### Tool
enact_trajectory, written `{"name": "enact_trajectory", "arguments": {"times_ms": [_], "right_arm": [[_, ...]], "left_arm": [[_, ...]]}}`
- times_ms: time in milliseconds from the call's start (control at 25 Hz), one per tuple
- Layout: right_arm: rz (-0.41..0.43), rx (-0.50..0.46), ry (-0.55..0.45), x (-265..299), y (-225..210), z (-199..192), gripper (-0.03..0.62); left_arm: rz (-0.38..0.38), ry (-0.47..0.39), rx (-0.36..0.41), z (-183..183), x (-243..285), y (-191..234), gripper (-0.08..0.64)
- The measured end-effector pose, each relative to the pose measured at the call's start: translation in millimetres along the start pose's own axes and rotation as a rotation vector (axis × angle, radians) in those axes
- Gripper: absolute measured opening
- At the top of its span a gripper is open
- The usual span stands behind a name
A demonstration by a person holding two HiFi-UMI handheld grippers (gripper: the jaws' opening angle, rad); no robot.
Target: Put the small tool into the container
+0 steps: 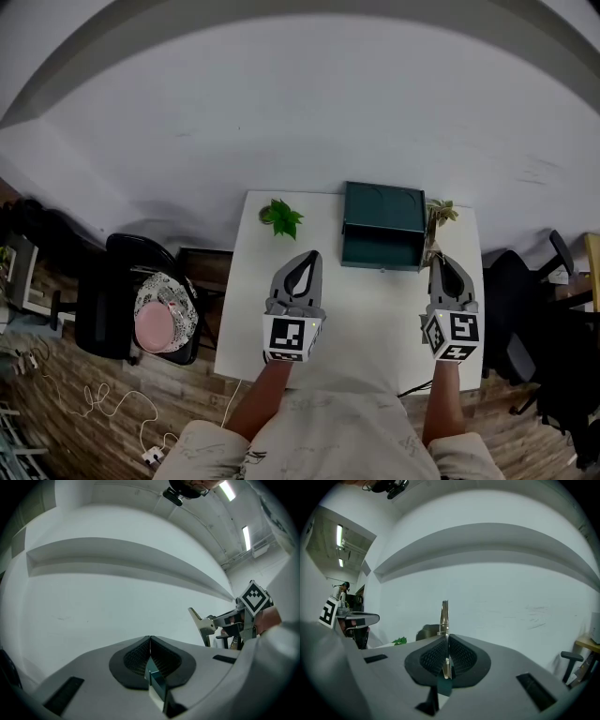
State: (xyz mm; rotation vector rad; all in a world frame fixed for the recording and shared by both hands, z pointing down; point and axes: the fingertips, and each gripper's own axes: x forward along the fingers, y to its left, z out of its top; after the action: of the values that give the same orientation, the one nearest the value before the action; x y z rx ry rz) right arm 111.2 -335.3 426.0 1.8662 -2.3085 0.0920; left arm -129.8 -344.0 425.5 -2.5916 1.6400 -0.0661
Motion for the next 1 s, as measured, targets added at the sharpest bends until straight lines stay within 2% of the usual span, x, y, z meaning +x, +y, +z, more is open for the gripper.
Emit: {"name": "enact_trajectory", "arguments": {"times_ms": [560, 1000], "right_arm": [[0.028, -0.087, 0.047, 16.9, 1.7, -10.3, 0.015], [0.075, -0.25, 0.089, 28.5, 2.1, -10.1, 0.015]], "left_arm": [[-0.009, 0.016, -0.012, -9.4, 8.1, -0.4, 0.006], [-0.023, 0.027, -0.015, -12.3, 15.8, -6.3, 0.006]]}}
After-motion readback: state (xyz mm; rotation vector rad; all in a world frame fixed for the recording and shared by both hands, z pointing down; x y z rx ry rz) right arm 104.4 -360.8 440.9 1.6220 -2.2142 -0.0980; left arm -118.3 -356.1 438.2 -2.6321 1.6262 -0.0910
